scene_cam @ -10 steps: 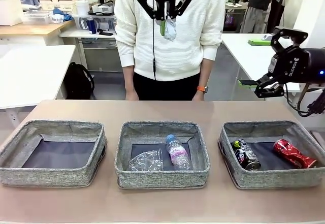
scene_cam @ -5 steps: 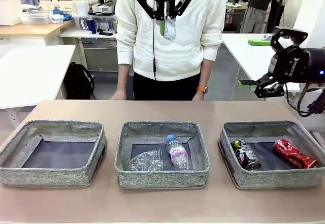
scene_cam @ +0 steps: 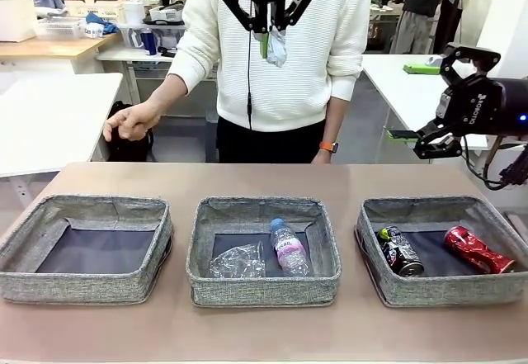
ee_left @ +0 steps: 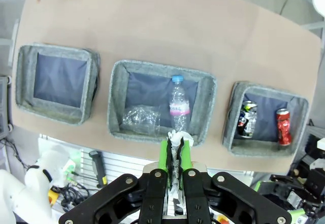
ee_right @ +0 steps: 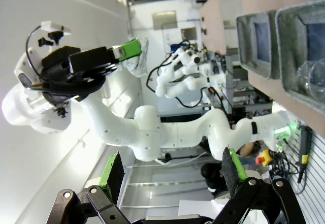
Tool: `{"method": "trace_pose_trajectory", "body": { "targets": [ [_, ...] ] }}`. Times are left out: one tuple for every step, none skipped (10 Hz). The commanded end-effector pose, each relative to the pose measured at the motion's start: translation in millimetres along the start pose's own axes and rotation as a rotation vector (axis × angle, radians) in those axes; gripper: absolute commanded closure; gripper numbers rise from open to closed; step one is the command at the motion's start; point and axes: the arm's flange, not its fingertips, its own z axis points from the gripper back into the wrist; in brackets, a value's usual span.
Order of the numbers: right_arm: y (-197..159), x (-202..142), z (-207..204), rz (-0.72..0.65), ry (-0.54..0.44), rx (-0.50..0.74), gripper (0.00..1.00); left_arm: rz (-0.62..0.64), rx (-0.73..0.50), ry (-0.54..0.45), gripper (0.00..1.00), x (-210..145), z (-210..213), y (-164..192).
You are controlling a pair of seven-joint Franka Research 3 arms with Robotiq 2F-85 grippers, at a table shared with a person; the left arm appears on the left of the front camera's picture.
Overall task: Sort the waste into the appropriate baskets.
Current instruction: Place the picked waste into the Fabric basket indicated by the person.
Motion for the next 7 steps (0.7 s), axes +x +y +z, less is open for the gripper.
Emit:
{"method": "trace_pose_trajectory", "body": {
  "targets": [
    [3.0, 0.8, -1.9, 0.007, -0.002, 0.028, 0.00, 0.005, 0.007, -0.009, 0.91, -2.9, -0.1, 6.1],
    [3.0, 0.8, -1.9, 0.007, -0.002, 0.028, 0.00, 0.005, 0.007, -0.009, 0.91, -2.9, -0.1, 6.1],
    [3.0, 0.8, -1.9, 0.007, -0.002, 0.028, 0.00, 0.005, 0.007, -0.009, 0.91, -2.9, -0.1, 6.1],
    [3.0, 0.8, -1.9, 0.007, -0.002, 0.028, 0.00, 0.005, 0.007, -0.009, 0.91, -2.9, -0.1, 6.1],
    [3.0, 0.8, -1.9, 0.007, -0.002, 0.028, 0.00, 0.005, 0.007, -0.009, 0.91, -2.9, -0.1, 6.1],
    [3.0, 0.8, -1.9, 0.007, -0.002, 0.028, 0.00, 0.005, 0.007, -0.009, 0.91, -2.9, -0.1, 6.1],
    [3.0, 0.8, -1.9, 0.007, -0.002, 0.028, 0.00, 0.005, 0.007, -0.009, 0.91, -2.9, -0.1, 6.1]
  ]
}}
